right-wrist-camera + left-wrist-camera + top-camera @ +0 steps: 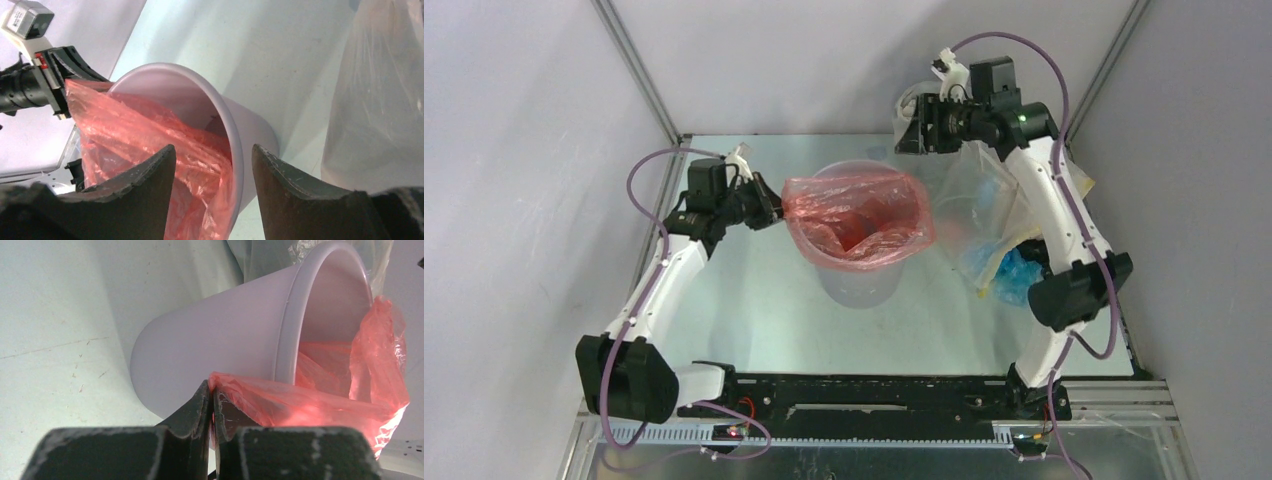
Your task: Put the trash bags into the trash bin
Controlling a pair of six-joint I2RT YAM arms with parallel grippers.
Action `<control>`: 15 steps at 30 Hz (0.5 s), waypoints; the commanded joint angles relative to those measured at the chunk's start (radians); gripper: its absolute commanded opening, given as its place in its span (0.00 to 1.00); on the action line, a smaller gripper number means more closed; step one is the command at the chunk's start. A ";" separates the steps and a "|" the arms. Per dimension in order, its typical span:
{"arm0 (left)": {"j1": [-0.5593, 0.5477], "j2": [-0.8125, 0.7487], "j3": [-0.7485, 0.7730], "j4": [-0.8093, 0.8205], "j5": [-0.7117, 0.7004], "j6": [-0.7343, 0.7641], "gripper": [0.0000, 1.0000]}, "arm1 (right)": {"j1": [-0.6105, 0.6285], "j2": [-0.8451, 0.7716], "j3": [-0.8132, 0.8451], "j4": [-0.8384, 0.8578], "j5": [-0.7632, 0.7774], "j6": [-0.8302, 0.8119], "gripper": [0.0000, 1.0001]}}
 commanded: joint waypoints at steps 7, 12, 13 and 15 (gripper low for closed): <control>-0.002 0.012 0.077 -0.022 -0.030 0.047 0.10 | 0.036 0.092 0.135 -0.150 0.003 -0.100 0.59; -0.001 0.026 0.094 -0.033 -0.034 0.057 0.10 | 0.037 0.081 0.103 -0.173 -0.013 -0.115 0.59; -0.001 0.026 0.094 -0.034 -0.034 0.056 0.10 | 0.038 0.079 0.097 -0.177 -0.015 -0.116 0.59; -0.001 0.029 0.095 -0.033 -0.035 0.059 0.10 | 0.043 0.071 0.084 -0.192 0.003 -0.117 0.59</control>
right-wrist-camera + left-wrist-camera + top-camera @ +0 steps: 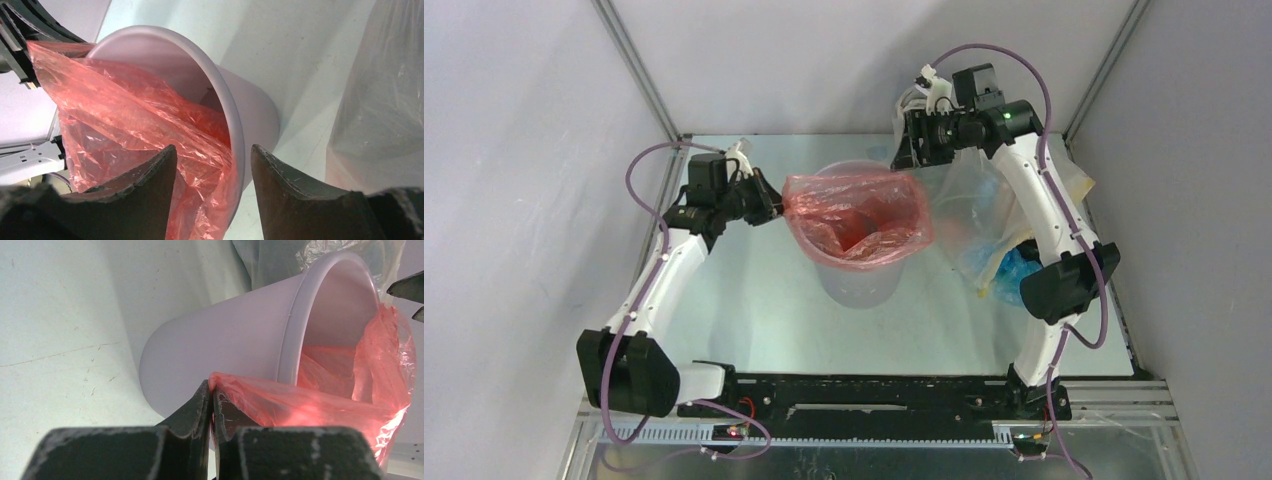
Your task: Put the trash bags into the trash bin
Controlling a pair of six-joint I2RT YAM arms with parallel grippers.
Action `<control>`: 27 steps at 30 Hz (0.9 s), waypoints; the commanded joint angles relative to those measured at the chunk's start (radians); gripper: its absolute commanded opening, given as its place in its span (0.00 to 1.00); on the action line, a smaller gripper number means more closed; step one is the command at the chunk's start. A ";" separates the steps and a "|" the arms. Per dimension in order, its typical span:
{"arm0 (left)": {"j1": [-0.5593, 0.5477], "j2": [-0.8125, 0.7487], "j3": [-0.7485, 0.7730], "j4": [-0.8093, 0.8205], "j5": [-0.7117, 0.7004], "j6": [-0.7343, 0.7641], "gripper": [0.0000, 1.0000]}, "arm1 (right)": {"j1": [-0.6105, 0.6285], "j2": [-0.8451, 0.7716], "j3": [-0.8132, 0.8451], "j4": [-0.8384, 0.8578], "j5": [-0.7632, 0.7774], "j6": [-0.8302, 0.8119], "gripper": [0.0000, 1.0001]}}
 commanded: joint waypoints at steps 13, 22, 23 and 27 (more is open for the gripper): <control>-0.001 0.003 0.043 -0.004 -0.015 0.030 0.10 | 0.012 -0.061 -0.018 -0.044 0.069 -0.035 0.10; 0.002 0.050 0.101 -0.009 -0.057 -0.005 0.08 | -0.024 -0.065 -0.025 0.088 0.072 0.056 0.00; 0.004 0.056 0.103 -0.004 -0.054 -0.015 0.08 | -0.029 -0.060 -0.023 0.105 0.072 0.069 0.00; 0.009 0.079 0.109 0.017 -0.044 -0.049 0.08 | -0.048 -0.026 -0.011 0.150 0.067 0.109 0.00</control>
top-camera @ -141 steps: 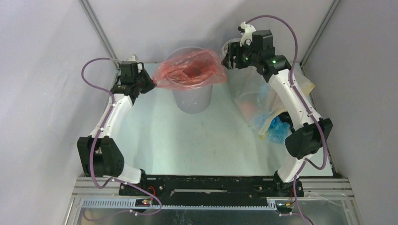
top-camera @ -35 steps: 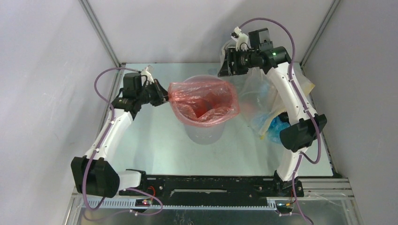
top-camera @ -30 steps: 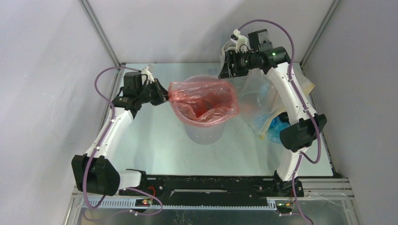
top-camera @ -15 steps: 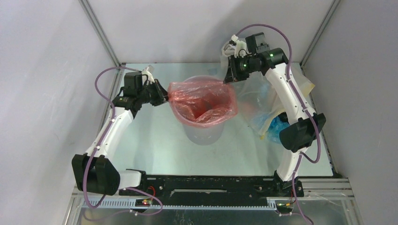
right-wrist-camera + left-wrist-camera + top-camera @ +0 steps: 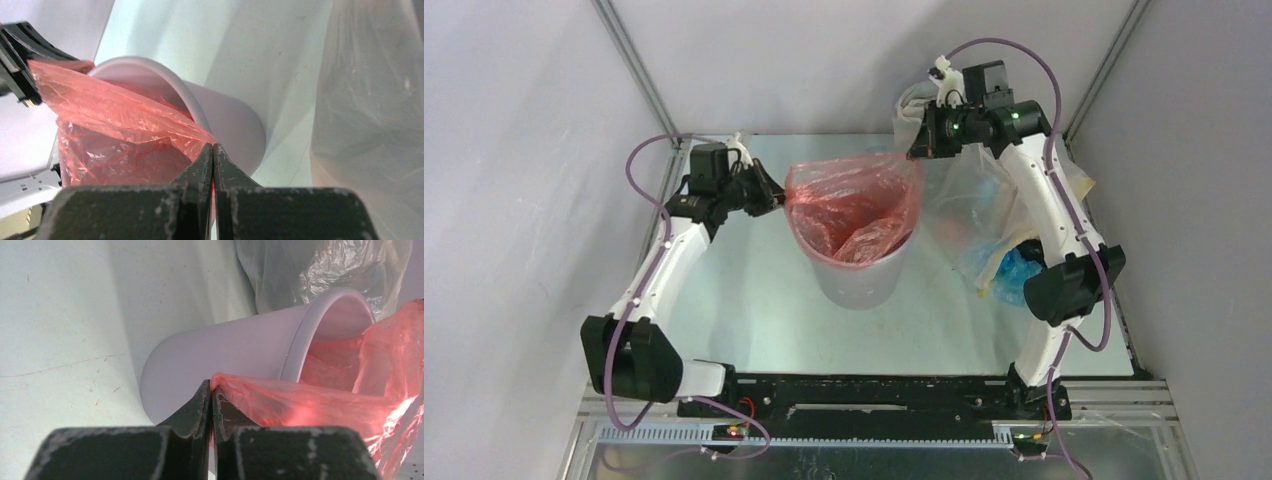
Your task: Put the trash bags into the trash bin
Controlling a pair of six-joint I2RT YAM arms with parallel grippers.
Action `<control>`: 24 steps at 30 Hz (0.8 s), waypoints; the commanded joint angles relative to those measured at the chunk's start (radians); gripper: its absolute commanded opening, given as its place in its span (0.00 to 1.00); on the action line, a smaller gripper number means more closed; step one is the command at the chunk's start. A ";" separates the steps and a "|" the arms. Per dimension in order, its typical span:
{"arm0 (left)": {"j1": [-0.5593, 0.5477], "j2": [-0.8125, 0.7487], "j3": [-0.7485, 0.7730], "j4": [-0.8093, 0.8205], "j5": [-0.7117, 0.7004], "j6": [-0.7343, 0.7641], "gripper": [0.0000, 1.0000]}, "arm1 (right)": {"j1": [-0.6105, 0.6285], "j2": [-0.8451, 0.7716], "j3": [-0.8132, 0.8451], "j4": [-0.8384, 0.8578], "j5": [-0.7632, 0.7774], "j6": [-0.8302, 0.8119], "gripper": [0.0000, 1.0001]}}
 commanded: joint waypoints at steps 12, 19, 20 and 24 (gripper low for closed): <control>0.026 0.161 0.133 -0.095 0.013 -0.022 0.07 | -0.037 0.125 0.084 0.074 0.083 0.096 0.00; 0.026 0.183 0.125 -0.141 0.051 -0.006 0.07 | -0.038 0.149 0.053 -0.002 0.078 0.073 0.00; 0.022 0.183 0.118 -0.144 0.061 -0.003 0.07 | -0.038 0.143 0.034 -0.005 0.074 0.067 0.00; 0.014 0.167 0.074 -0.149 0.083 0.000 0.07 | -0.038 0.100 -0.060 0.013 0.061 0.063 0.00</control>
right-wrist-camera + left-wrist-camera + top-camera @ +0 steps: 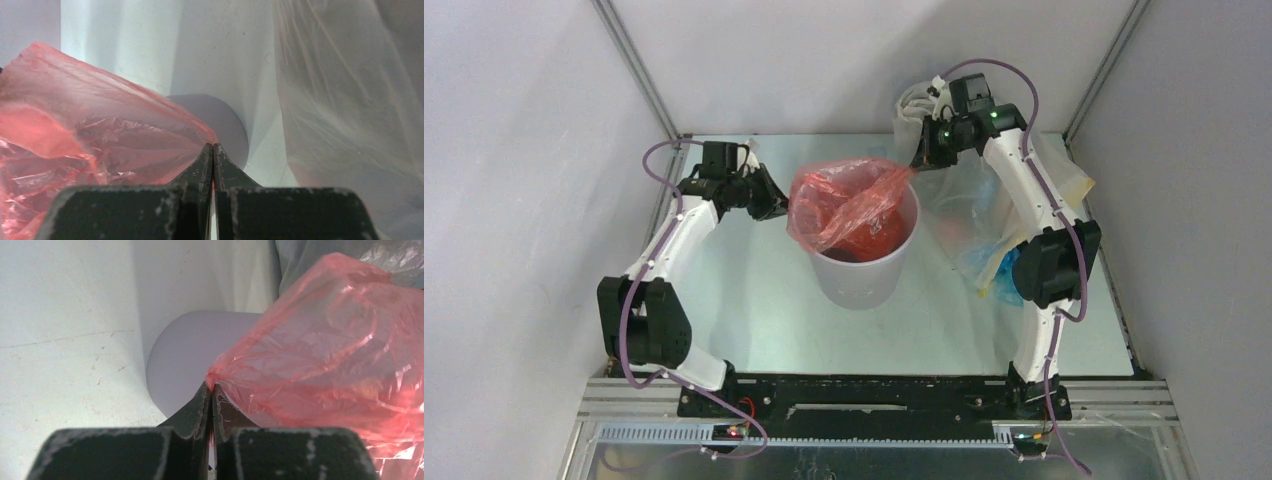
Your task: Put the trash bags into the trash bin
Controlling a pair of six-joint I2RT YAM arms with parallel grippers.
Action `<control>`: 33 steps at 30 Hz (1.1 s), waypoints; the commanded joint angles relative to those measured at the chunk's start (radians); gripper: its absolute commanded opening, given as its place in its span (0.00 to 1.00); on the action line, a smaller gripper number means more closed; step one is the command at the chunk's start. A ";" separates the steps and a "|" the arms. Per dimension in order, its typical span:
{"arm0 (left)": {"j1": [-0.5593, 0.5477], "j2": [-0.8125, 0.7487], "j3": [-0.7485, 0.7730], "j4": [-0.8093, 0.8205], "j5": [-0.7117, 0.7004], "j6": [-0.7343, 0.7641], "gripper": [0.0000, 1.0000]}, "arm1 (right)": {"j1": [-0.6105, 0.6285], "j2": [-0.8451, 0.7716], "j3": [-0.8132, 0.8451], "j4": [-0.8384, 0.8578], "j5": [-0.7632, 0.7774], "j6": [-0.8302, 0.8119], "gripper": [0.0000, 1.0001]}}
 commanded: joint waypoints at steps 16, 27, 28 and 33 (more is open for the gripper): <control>-0.045 -0.089 -0.063 -0.018 0.060 0.029 0.08 | -0.025 -0.141 0.035 -0.109 0.101 -0.001 0.24; -0.045 -0.104 -0.072 -0.016 0.056 0.035 0.09 | 0.081 -0.259 0.157 -0.239 0.305 0.279 0.66; -0.045 -0.104 -0.074 -0.016 0.057 0.036 0.09 | 0.107 -0.262 0.171 -0.263 0.323 0.351 0.66; -0.047 -0.103 -0.079 -0.015 0.054 0.039 0.09 | 0.266 -0.296 0.172 -0.310 0.459 0.577 0.85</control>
